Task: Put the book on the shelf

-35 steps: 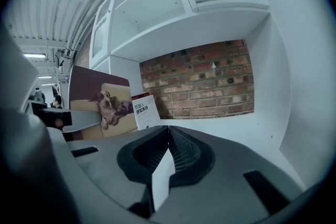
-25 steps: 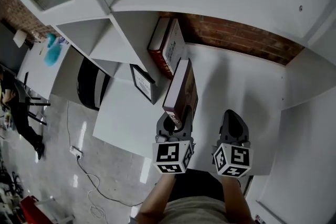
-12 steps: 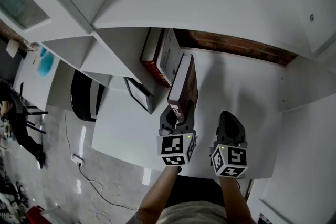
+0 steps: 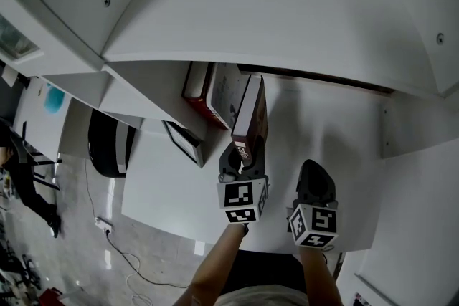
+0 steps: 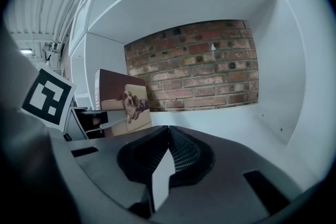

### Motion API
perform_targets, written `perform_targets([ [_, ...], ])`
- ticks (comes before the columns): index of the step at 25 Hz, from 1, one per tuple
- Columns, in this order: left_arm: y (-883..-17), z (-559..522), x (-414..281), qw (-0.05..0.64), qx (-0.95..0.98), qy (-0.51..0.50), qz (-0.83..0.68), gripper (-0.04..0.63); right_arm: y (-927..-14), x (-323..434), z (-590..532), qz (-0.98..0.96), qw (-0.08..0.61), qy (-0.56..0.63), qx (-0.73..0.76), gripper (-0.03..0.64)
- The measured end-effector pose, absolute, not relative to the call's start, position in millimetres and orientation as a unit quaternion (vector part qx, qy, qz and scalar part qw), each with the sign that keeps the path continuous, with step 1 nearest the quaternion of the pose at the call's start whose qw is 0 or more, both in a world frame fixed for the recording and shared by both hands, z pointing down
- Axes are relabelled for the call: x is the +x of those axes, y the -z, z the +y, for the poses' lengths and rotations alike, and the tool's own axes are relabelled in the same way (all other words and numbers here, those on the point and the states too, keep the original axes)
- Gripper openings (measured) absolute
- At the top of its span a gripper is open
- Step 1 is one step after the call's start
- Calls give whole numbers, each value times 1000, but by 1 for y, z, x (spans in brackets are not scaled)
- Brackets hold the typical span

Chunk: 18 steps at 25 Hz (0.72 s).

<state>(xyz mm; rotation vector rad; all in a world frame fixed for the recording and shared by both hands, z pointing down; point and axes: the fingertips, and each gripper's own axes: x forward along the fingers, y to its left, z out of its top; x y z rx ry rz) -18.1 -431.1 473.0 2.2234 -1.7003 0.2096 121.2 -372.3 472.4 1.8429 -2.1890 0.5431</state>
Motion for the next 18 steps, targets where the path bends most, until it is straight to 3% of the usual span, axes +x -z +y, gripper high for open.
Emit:
perform_targets([
  [18,-505,-469,-19,179,771,-73,-607,147,-487,125,-390,-727,122,-198,646,17],
])
